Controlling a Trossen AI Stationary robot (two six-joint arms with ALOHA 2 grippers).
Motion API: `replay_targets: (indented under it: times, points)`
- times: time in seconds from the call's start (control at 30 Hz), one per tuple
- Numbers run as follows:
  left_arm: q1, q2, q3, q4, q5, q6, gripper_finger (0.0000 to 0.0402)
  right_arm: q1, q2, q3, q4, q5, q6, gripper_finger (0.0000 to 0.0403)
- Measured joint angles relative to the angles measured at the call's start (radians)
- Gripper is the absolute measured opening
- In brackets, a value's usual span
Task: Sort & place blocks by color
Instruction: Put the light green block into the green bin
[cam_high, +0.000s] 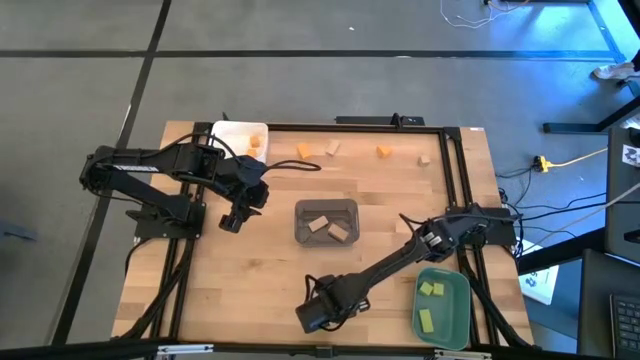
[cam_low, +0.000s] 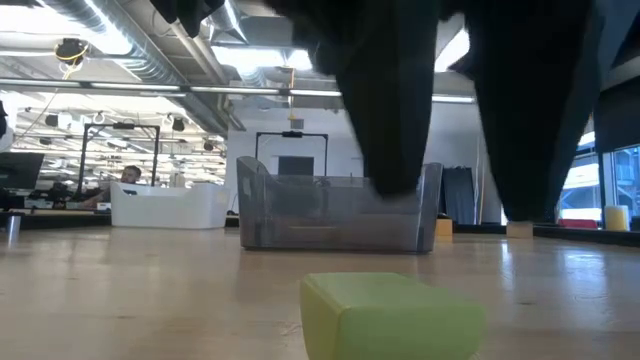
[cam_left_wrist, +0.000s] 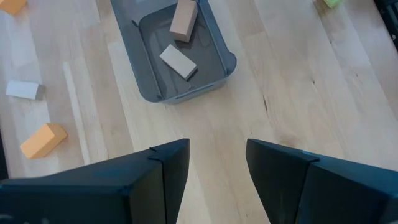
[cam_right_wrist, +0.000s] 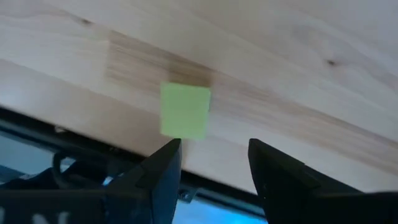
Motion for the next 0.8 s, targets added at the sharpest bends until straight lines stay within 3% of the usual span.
replay_targets:
  times: [0.8]
  points:
    - [0.000,0.000,0.000,0.000,0.000,0.000,0.0151,-0.005,0.006,-0.060,0.145,0.055,-0.046,0.0186]
